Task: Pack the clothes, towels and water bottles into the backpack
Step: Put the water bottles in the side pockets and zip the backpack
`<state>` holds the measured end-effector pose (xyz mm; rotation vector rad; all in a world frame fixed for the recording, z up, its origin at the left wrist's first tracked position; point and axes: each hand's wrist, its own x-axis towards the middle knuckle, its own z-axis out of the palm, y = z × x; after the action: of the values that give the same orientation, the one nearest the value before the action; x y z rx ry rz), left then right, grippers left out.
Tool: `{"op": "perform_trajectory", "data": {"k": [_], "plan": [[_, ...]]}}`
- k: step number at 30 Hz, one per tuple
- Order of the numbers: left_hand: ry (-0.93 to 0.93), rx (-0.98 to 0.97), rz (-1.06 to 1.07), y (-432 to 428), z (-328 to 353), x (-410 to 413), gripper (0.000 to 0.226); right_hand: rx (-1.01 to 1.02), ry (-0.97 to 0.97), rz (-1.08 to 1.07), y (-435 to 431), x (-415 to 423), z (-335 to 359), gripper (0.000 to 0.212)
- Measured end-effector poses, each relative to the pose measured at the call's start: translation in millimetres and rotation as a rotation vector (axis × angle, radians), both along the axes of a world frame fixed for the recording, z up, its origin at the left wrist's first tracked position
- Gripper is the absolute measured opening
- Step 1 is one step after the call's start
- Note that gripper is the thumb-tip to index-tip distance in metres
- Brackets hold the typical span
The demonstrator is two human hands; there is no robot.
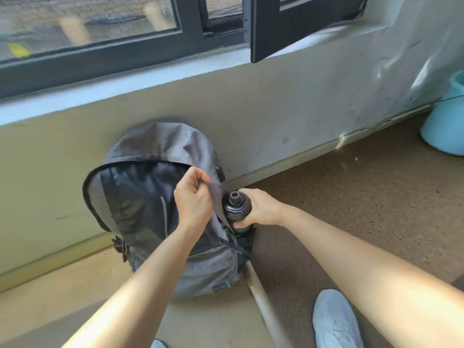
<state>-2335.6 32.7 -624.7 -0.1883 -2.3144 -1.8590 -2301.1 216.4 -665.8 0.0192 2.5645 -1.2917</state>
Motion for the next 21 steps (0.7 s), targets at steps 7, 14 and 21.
{"op": "perform_trajectory", "data": {"k": [7, 14, 21], "plan": [[0.047, 0.06, 0.042, -27.5, 16.0, 10.1, 0.029, -0.018, 0.15, -0.16, -35.9, 10.0, 3.0, 0.063], [0.122, 0.056, 0.027, -42.6, 32.2, 22.8, 0.027, 0.218, 0.1, -0.295, -45.9, -0.5, 18.5, 0.072], [0.09, 0.1, 0.074, -47.8, 25.0, 22.1, 0.022, -0.008, -0.029, 0.026, -32.7, 7.3, 17.6, 0.064]]}}
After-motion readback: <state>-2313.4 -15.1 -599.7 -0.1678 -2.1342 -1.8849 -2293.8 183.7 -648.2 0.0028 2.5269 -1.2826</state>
